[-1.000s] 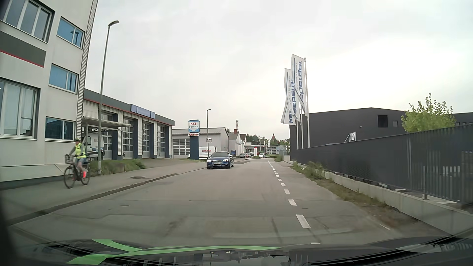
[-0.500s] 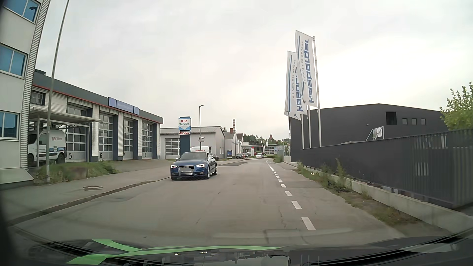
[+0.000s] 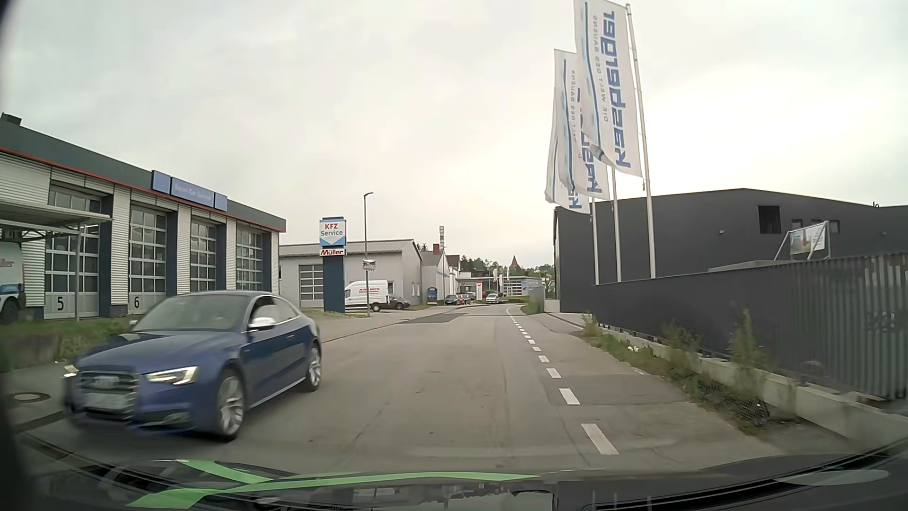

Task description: Follow the waypoints while adhering to traffic rules and regulations

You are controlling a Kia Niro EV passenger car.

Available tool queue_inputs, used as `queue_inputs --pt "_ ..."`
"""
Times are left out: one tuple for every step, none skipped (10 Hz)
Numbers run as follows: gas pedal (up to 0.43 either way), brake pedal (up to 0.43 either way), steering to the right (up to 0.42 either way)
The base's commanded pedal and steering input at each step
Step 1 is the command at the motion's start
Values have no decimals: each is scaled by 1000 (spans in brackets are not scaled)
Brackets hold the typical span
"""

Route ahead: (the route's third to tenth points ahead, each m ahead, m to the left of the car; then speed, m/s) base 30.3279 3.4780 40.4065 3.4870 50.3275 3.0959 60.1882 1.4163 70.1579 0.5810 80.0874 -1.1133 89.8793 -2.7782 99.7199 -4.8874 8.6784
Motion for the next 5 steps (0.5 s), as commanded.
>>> queue_inputs --pt "67 0 8" --pt "67 0 8" --pt "67 0 7" --pt "67 0 7" --pt "67 0 6"
